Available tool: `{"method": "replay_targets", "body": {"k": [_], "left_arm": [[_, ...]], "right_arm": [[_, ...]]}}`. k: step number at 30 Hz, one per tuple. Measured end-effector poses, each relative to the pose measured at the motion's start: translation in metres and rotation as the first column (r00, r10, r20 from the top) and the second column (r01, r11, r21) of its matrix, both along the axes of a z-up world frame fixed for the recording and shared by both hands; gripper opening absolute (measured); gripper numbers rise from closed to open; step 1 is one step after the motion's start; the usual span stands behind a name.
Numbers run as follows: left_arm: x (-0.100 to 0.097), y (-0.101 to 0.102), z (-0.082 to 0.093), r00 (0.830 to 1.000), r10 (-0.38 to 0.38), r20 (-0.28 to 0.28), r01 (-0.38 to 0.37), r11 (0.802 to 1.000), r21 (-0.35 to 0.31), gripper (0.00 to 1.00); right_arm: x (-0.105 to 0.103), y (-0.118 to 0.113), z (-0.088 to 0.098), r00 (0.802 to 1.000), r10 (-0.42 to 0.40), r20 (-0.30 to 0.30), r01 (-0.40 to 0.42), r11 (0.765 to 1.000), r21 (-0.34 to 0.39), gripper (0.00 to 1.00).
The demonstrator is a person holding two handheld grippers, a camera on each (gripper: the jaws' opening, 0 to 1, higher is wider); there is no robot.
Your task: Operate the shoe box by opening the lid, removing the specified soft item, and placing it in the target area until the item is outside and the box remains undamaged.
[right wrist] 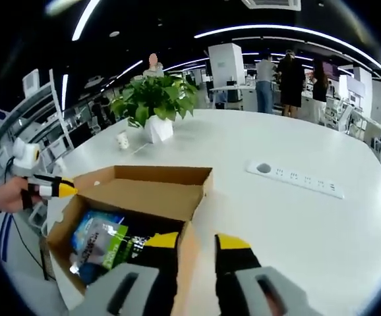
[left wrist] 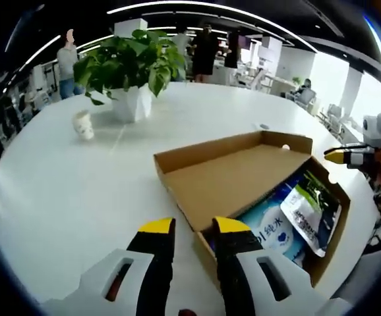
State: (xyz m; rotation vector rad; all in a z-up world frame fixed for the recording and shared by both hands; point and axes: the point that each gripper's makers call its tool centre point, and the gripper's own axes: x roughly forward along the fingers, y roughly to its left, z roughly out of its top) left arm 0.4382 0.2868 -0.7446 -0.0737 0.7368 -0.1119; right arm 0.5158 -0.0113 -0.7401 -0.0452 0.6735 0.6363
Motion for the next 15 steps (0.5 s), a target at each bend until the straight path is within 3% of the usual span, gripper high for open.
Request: {"method": "replay_targets", "body": {"k": [15], "left_arm": [[-0.023,-0.005,0.013,1.000,-0.004,0.019,0.004,1.000,0.007,0.23]], "right_arm": [[-0.026,-0.012,0.010,1.000,-0.005,0.021,0.004,1.000,0.018,0.20]]}}
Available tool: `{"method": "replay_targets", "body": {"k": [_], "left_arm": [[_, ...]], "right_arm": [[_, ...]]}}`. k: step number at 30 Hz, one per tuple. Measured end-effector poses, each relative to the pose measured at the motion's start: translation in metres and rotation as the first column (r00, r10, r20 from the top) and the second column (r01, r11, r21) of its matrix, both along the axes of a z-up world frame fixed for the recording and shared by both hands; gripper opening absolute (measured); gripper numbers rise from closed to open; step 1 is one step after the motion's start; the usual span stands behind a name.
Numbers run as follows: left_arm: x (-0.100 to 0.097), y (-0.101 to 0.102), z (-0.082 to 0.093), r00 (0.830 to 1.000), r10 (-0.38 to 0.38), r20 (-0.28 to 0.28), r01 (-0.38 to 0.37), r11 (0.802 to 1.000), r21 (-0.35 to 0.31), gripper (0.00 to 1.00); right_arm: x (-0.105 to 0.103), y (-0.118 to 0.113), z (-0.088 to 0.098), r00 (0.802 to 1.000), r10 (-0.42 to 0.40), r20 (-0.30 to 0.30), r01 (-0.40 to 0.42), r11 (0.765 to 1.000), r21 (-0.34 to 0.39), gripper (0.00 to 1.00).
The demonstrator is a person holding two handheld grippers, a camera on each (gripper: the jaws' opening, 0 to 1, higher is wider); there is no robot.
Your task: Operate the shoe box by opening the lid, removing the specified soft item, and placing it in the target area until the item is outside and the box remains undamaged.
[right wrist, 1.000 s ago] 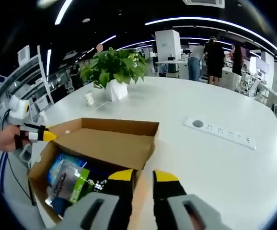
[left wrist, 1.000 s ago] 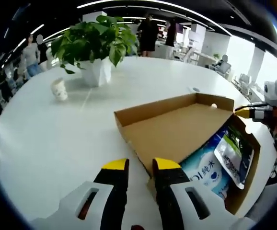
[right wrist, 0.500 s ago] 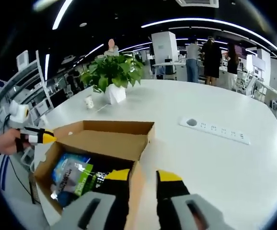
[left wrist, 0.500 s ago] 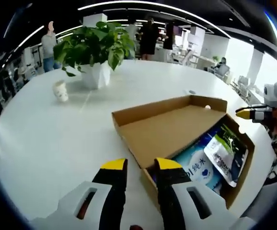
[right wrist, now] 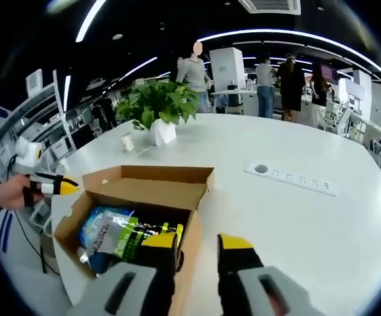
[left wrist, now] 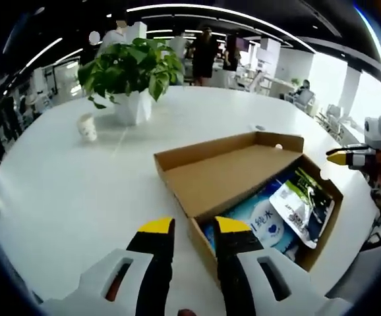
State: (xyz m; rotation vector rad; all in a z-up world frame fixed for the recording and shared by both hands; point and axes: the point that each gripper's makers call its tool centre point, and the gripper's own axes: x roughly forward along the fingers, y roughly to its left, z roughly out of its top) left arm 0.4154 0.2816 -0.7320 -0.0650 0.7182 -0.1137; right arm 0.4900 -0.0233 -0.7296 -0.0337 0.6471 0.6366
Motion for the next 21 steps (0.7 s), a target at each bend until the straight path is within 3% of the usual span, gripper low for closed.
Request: {"method": "replay_targets", "body": {"k": [13,21], "left_arm": [[-0.017,-0.029,0.002,1.000,-0.027,0.009,0.027,1.000,-0.013,0.23],[-0.021,-0.051,0.004,0.998,-0.065,0.016,0.065,0.998,-0.024,0.23]], "right_arm": [[-0.009,-0.017,0.006,1.000,-0.006,0.016,0.006,1.000,0.003,0.25],[-0.028,-0.021,0.001,1.000,0.006,0.008,-0.006,1.000,0.003,0.26]]}}
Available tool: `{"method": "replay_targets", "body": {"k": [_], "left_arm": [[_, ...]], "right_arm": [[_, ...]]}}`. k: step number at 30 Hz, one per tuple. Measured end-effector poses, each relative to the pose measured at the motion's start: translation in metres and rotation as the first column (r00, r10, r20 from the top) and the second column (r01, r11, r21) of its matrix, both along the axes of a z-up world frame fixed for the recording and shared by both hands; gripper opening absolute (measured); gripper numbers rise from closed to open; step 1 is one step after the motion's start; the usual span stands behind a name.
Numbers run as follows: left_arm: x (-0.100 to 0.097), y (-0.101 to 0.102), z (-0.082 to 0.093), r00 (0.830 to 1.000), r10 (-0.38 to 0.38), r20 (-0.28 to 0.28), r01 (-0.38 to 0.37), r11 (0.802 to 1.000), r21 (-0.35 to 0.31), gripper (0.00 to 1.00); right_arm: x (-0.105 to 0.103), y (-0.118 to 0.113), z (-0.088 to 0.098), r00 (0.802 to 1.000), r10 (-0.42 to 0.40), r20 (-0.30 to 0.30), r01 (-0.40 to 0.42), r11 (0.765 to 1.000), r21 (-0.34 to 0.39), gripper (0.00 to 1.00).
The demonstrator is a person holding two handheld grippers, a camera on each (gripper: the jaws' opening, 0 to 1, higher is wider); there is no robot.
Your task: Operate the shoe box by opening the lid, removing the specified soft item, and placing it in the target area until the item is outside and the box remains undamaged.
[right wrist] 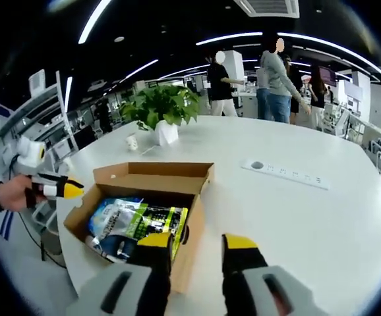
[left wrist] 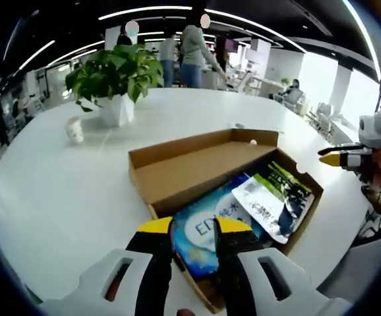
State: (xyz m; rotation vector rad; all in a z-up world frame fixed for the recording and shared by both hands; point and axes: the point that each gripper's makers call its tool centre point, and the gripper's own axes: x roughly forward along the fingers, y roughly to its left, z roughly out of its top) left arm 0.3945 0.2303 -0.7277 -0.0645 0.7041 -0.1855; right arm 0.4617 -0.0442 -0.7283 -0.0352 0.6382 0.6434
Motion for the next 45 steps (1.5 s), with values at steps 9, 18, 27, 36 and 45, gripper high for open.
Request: {"method": "replay_targets", "body": {"k": [9,18,27,36,45], "left_arm": [[-0.005,-0.018,-0.001,0.999,-0.036,-0.002,0.036,0.999,-0.010,0.25],[-0.005,-0.024,-0.005,0.999,-0.054,-0.006,0.054,0.998,-0.022,0.25],[-0.007,-0.033,-0.011,0.997,-0.075,-0.015,0.075,0.997,-0.025,0.26],[-0.012,-0.045,-0.015,0.995,-0.094,-0.020,0.093,0.995,-0.037,0.27],[-0.016,-0.054,-0.015,0.994,-0.108,-0.022,0.107,0.993,-0.041,0.27]], "right_arm": [[-0.017,-0.001,-0.002,1.000,0.002,-0.011,-0.002,1.000,0.009,0.30],[-0.031,0.002,-0.003,0.999,0.025,-0.024,-0.024,1.000,0.018,0.38],[-0.039,0.002,0.001,0.999,0.027,-0.021,-0.026,0.999,0.037,0.43],[-0.052,-0.001,-0.007,0.999,0.021,-0.040,-0.019,0.998,0.054,0.48],[-0.063,-0.006,-0.012,0.998,0.004,-0.060,0.001,0.997,0.076,0.51]]}}
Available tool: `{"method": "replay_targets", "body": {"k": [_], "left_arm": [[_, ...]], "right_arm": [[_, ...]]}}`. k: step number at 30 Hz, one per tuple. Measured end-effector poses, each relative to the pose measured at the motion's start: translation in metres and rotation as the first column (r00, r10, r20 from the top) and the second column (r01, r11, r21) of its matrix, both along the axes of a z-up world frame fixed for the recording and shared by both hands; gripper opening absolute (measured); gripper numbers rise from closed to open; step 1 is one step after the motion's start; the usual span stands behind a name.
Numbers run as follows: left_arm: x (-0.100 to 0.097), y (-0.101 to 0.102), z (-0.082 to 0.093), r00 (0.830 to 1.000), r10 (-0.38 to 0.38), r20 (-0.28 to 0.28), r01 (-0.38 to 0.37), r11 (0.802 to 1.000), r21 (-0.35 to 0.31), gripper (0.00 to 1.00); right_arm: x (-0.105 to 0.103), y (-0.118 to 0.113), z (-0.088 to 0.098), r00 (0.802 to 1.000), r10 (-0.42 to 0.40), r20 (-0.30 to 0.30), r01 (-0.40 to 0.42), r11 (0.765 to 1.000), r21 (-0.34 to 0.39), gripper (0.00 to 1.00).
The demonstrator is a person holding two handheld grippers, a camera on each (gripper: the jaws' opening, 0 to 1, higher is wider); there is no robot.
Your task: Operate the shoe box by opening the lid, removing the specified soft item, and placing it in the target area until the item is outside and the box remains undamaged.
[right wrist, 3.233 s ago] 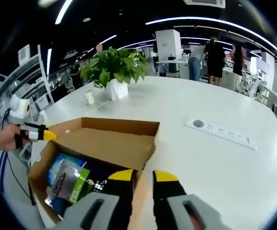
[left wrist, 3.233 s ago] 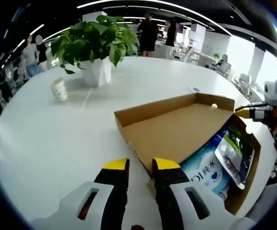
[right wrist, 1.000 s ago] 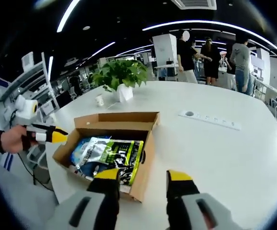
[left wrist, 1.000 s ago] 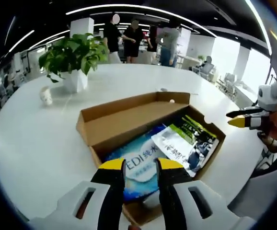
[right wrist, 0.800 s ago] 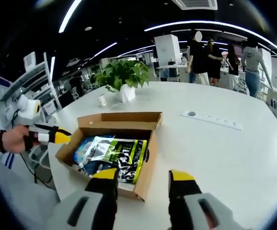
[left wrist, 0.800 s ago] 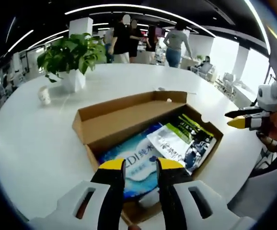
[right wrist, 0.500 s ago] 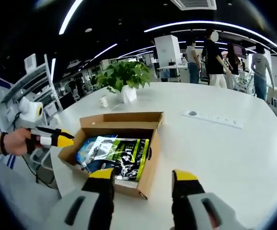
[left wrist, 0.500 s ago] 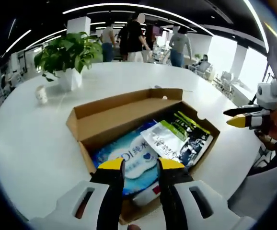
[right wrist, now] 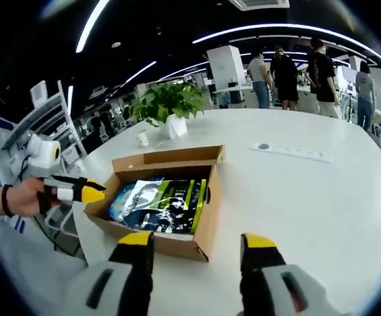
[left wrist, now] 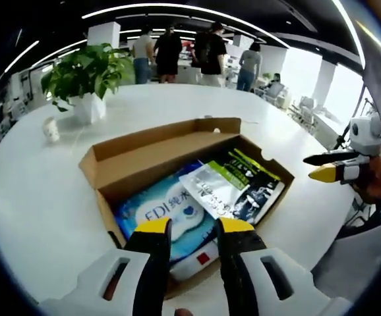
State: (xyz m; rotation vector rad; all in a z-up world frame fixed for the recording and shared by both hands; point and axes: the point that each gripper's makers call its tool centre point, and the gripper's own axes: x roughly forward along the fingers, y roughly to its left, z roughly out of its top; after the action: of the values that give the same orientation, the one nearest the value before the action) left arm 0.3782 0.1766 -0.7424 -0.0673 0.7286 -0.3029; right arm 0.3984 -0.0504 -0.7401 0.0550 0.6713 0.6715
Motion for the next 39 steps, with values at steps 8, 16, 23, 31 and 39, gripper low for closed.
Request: {"method": "replay_targets", "body": {"k": [8,16,23,31,39], "left_arm": [[-0.005,-0.005,0.000,1.000,-0.008,-0.001,0.008,1.000,-0.006,0.27],[-0.011,-0.009,0.001,1.000,-0.016,-0.001,0.016,1.000,-0.014,0.27],[-0.013,-0.010,0.001,1.000,-0.022,-0.002,0.022,1.000,-0.016,0.27],[-0.017,-0.011,0.000,1.000,-0.028,-0.004,0.028,0.999,-0.018,0.27],[-0.019,-0.011,0.001,1.000,-0.027,-0.004,0.027,0.999,-0.024,0.27]], "right_arm": [[-0.006,-0.005,-0.002,1.000,-0.015,-0.003,0.015,1.000,0.004,0.53],[-0.015,-0.006,-0.002,1.000,-0.020,-0.008,0.020,1.000,0.007,0.51],[-0.021,-0.003,-0.003,1.000,-0.008,0.003,0.008,1.000,-0.005,0.53],[-0.029,0.000,-0.006,1.000,0.002,0.001,-0.002,1.000,-0.007,0.56],[-0.032,-0.001,-0.005,1.000,-0.003,0.002,0.003,1.000,-0.004,0.55]]}}
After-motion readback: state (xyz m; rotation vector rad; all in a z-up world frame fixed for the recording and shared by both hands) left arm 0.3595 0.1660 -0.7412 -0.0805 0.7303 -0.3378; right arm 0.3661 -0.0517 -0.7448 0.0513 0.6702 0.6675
